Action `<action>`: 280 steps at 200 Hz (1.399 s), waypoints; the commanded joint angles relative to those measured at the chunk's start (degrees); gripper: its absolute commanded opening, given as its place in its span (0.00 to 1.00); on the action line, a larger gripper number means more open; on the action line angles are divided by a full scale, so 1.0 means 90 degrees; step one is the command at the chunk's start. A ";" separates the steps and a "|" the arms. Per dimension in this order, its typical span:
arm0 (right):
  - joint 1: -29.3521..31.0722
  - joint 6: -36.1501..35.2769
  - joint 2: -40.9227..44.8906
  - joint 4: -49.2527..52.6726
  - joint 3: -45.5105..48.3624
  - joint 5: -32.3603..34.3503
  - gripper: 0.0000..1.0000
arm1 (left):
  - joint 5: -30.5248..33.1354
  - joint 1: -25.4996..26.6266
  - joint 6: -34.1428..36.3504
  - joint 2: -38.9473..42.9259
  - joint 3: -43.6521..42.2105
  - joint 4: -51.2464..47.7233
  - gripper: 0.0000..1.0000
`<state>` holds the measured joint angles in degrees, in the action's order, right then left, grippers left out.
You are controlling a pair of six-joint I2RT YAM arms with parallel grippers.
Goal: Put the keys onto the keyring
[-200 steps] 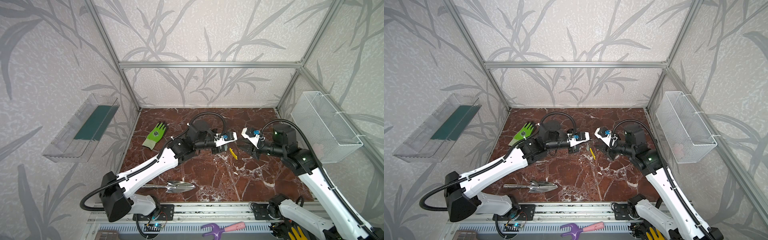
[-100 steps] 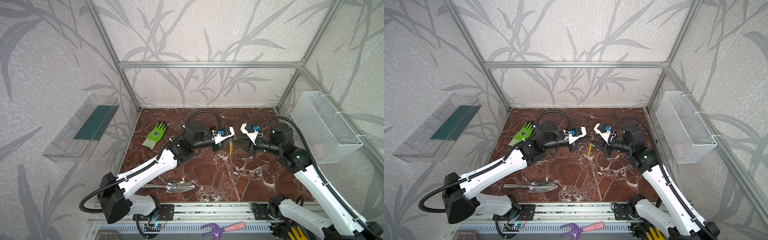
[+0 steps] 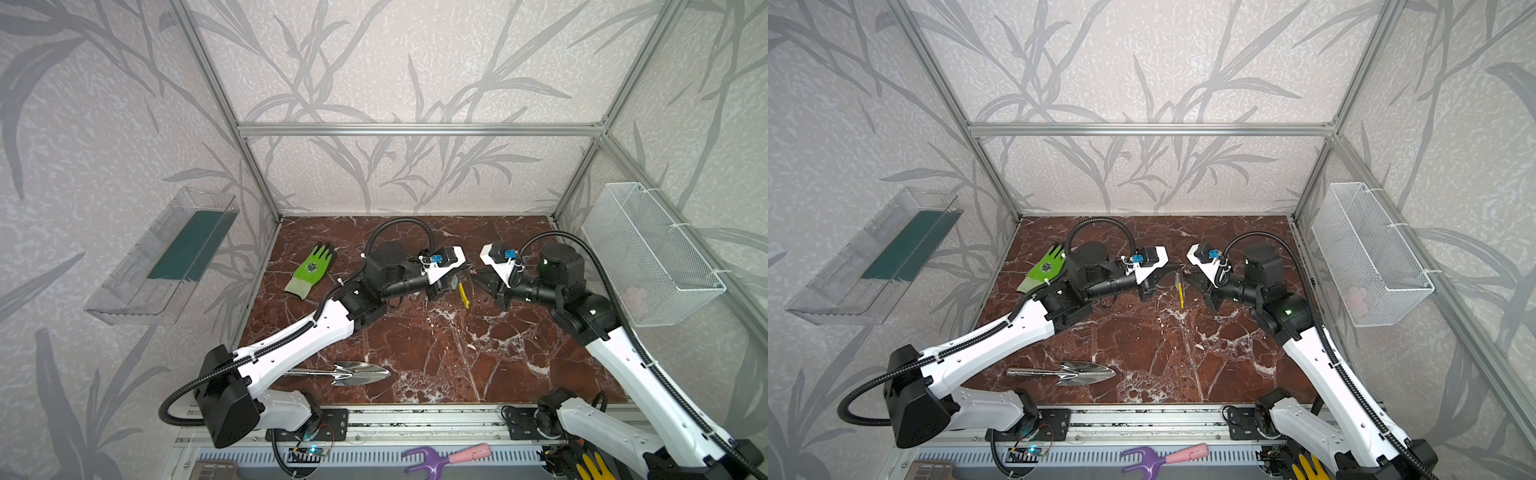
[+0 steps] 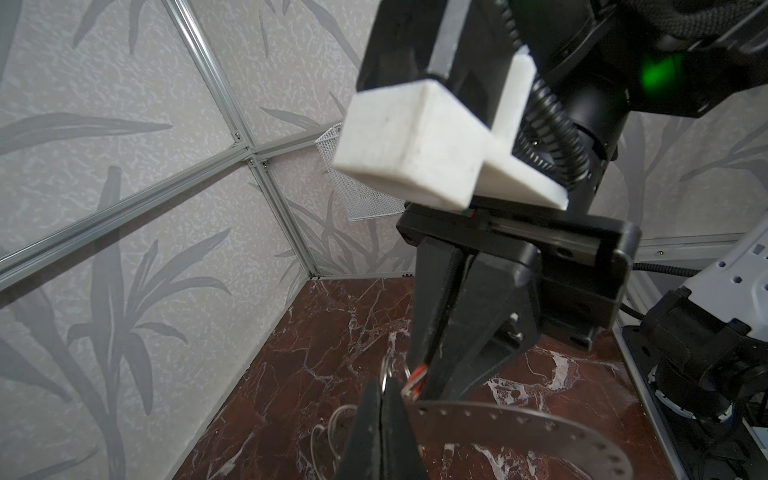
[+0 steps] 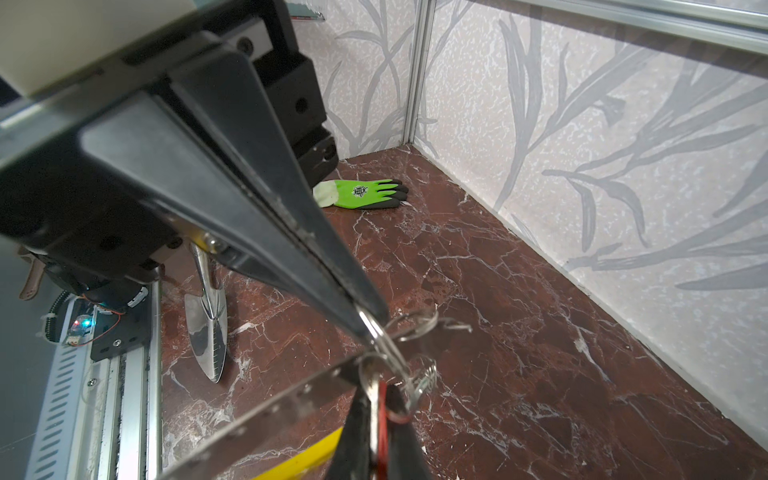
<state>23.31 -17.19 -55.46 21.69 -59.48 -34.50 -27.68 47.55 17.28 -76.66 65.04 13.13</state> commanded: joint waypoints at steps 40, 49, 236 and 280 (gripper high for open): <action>-0.0002 -0.0199 0.0041 -0.0175 0.0096 0.0111 0.00 | -0.0116 -0.0096 -0.0638 0.0200 -0.0160 0.0977 0.00; -0.0002 -0.0227 0.0021 -0.0183 0.0096 0.0059 0.00 | -0.0134 -0.0100 -0.0721 0.0185 -0.0174 0.1082 0.00; -0.0727 -0.0039 0.0724 -0.1017 0.0267 -0.1450 0.30 | -0.1911 -0.0611 -0.2164 -0.0349 -0.0479 0.2557 0.00; -0.0725 0.0383 0.0238 -0.1487 0.0174 -0.1870 0.23 | -0.2057 -0.0608 -0.2147 -0.0350 -0.0451 0.2546 0.00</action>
<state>17.10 -16.62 -51.94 12.12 -56.99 -48.03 -43.90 42.24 -1.13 -80.20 59.42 33.89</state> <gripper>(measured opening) 0.249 0.048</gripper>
